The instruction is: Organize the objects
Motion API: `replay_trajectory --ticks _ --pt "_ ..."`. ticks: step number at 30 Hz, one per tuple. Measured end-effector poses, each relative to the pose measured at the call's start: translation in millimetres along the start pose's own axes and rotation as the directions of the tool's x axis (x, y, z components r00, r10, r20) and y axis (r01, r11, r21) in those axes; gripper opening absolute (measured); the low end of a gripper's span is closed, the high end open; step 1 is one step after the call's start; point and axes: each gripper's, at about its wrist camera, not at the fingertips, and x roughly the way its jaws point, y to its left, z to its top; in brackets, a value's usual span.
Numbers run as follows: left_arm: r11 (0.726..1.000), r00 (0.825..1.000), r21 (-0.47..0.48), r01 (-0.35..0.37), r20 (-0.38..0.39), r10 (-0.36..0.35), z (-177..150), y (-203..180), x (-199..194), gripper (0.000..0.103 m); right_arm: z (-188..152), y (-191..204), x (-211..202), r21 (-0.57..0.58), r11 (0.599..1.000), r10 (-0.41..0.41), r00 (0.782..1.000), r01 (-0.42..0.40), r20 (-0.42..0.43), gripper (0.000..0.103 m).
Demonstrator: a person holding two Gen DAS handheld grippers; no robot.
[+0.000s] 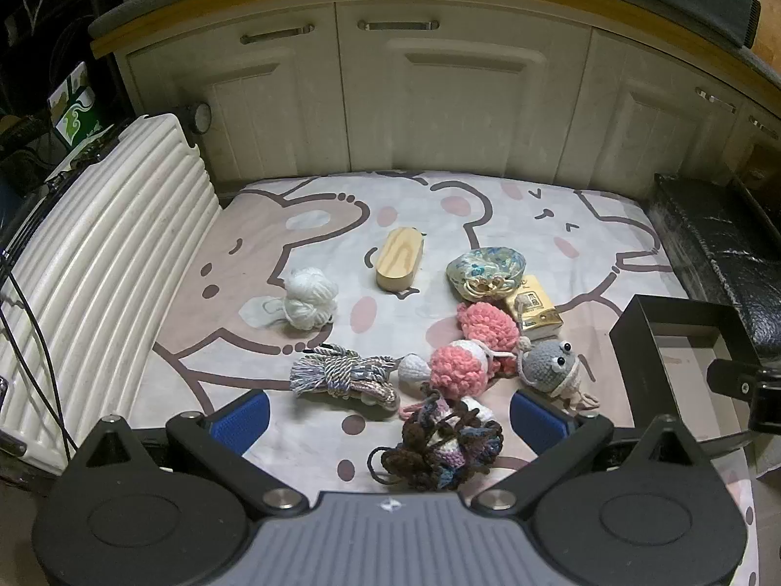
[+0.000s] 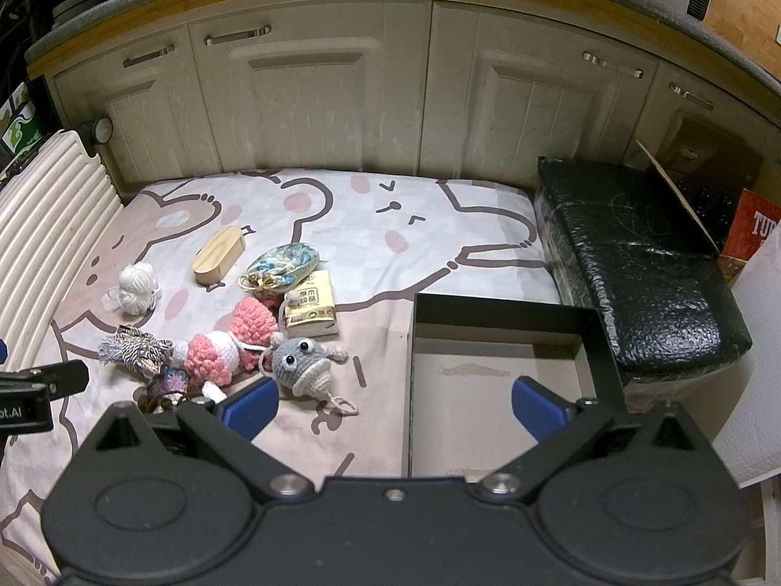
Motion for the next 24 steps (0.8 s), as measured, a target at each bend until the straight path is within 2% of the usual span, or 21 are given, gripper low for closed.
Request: replay_trajectory --ticks 24 --pt "1.0 1.0 -0.001 0.006 -0.005 -0.006 -2.1 -3.6 -0.5 0.103 -1.2 0.9 1.2 0.0 1.0 0.001 1.0 -0.001 -0.003 0.103"
